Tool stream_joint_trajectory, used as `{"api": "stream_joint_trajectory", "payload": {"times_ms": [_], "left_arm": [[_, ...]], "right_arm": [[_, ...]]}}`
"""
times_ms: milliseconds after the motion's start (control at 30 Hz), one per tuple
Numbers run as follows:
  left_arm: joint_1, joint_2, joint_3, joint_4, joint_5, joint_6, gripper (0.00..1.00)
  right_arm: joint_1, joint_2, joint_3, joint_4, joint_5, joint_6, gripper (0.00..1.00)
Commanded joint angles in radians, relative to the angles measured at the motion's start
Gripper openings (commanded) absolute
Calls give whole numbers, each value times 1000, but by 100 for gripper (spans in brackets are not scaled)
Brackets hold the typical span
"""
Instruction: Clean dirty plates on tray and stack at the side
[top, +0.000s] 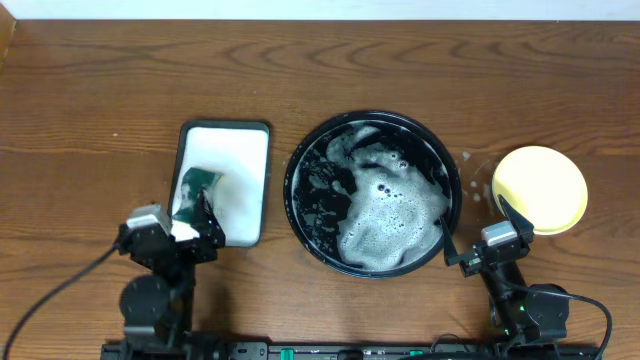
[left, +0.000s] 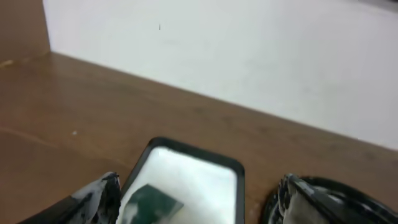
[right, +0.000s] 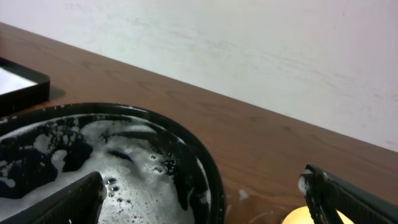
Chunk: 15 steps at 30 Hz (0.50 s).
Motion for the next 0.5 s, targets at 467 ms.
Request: {"api": "stream_joint_trajectory", "payload": {"times_ms": [467], "left_arm": [[3,-146,-315,181,18,10,82]], "right_arm": [[9,-7,-5,2,9,-6,99]]}}
